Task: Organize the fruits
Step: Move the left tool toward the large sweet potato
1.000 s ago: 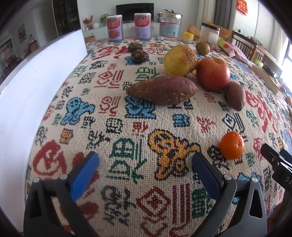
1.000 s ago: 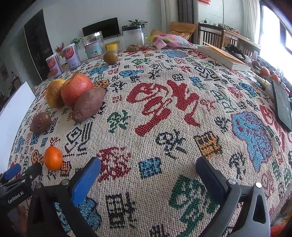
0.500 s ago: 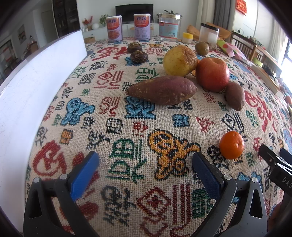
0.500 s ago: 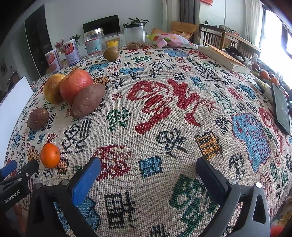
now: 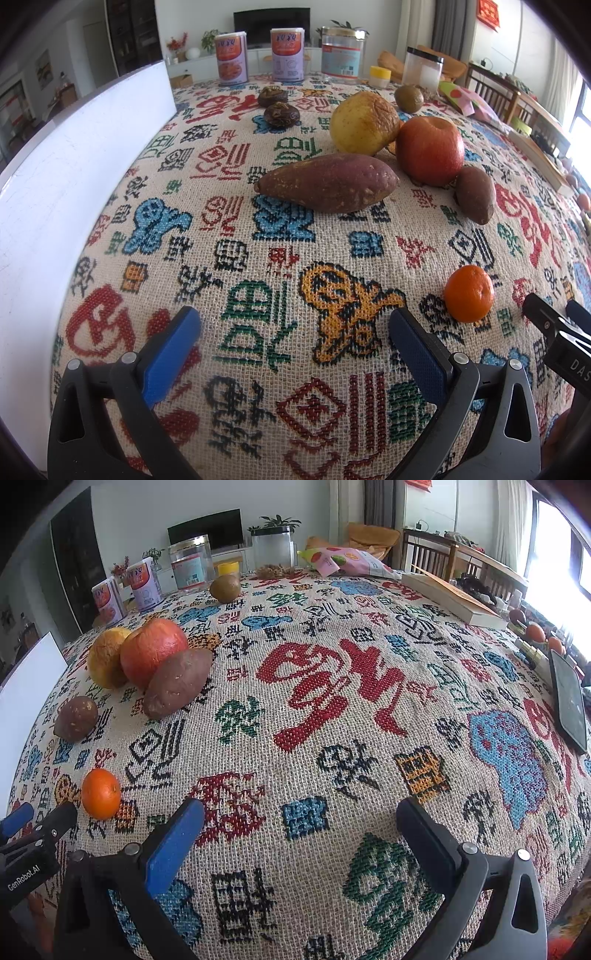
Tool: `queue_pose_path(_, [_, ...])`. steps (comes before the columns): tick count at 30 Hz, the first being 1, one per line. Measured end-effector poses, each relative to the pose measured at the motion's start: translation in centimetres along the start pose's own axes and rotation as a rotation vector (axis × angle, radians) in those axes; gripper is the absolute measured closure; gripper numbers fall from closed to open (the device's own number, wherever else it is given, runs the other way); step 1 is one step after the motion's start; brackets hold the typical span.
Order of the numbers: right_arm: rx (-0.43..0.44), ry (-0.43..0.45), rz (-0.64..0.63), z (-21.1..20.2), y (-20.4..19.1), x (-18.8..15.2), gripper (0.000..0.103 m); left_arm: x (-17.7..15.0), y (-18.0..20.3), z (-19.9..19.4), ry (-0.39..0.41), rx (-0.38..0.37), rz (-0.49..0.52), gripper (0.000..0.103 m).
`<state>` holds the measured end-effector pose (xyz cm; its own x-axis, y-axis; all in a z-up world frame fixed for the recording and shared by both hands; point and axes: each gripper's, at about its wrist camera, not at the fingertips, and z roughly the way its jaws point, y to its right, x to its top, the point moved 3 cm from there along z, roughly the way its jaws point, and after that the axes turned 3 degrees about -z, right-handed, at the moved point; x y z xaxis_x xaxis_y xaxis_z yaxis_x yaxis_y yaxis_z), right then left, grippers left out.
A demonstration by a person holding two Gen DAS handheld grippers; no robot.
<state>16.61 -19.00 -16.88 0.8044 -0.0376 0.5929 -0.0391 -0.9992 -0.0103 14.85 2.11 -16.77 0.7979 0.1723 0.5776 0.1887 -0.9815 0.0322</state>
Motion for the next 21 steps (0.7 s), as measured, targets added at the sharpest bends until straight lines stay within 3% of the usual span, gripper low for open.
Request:
queue_pose_path(5, [0.001, 0.000, 0.001, 0.0, 0.0, 0.0, 0.000, 0.0, 0.0, 0.0, -0.001, -0.003, 0.002, 0.000])
queue_pose_path(9, [0.001, 0.001, 0.001, 0.0, 0.0, 0.0, 0.000, 0.4, -0.5, -0.2, -0.037, -0.056, 0.055, 0.001])
queue_pose_path(11, [0.000, 0.001, 0.002, 0.0, 0.0, 0.0, 0.000, 1.7, -1.5, -0.3, -0.024, -0.068, 0.028, 0.001])
queue_pose_path(16, [-0.001, 0.000, -0.001, 0.1, -0.1, 0.0, 0.000, 6.8, -3.7, -1.3, 0.108, -0.132, -0.093, 0.001])
queue_pose_path(21, [0.000, 0.000, -0.001, 0.1, -0.1, 0.0, 0.000, 10.9, -1.2, 1.6, 0.029, -0.280, 0.039, 0.001])
